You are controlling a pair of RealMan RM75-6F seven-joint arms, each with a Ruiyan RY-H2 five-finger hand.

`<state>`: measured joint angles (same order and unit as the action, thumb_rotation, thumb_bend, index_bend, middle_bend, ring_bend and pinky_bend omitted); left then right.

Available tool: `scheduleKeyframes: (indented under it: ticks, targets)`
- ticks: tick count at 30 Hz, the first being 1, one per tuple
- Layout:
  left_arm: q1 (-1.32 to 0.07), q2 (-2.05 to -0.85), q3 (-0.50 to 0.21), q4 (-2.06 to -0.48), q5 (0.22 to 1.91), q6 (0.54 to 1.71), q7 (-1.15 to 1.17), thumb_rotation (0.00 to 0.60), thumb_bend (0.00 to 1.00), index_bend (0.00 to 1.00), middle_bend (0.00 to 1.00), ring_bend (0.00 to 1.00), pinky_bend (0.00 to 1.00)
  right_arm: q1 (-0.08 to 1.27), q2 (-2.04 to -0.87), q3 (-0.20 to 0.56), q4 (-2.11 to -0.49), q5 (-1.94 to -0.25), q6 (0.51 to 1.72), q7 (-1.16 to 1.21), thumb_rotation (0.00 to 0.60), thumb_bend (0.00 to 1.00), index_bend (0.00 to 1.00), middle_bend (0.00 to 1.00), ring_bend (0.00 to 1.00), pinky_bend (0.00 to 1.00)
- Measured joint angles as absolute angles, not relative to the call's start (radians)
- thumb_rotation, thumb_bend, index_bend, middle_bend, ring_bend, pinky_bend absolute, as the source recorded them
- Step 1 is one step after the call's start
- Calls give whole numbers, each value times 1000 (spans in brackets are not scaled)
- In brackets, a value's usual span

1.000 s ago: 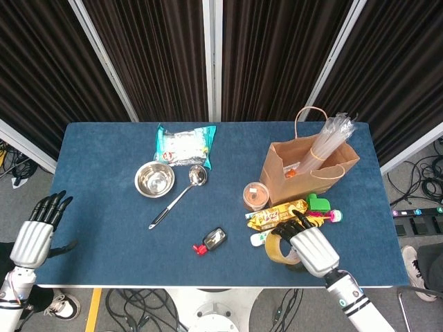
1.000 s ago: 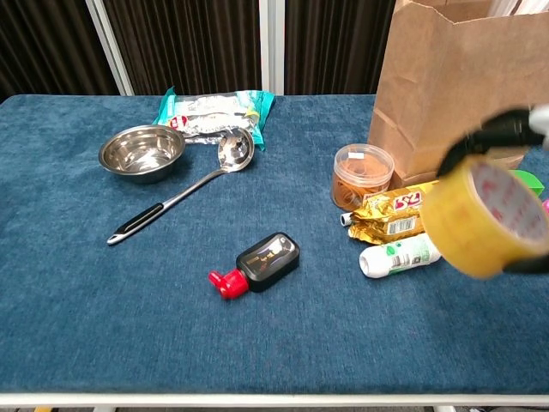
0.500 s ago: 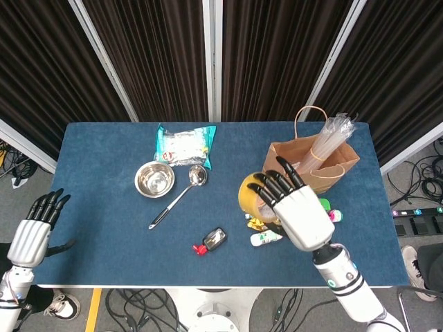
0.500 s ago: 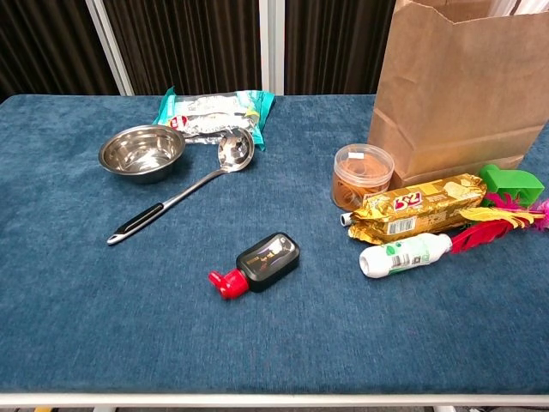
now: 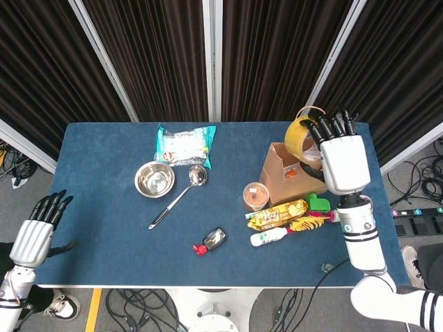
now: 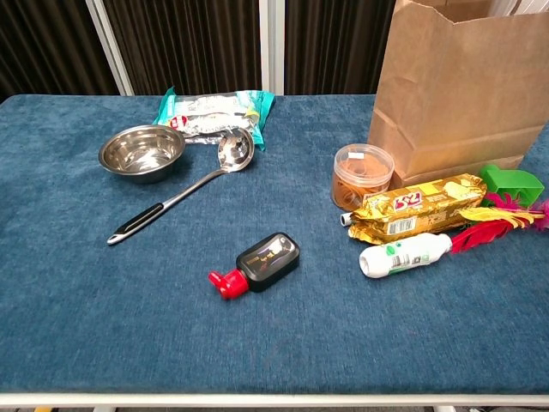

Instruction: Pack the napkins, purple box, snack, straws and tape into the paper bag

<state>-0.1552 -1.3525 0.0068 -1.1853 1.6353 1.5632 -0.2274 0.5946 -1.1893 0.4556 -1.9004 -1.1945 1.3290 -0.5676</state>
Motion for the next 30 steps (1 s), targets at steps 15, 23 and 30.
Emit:
scheduleKeyframes:
  ticks: [15,23,30]
  targets:
    - [-154,-1354,15,-1182,1640,1558,-221,600,156,56,7,0,106,599,-1254,380,-1755,-1169,1268,-355,600,0,224,290,104,19]
    - [-153,-1356,13,-1179,1636,1560,-220,600,155,56,7,0,106,597,-1224,374,-1753,-1200,1262,-293,600,0,78,120,0,0]
    - [-154,-1354,11,-1183,1634,1560,-218,600,156,56,7,0,106,599,-1212,379,-1758,-1211,1274,-277,600,0,55,99,0,0]
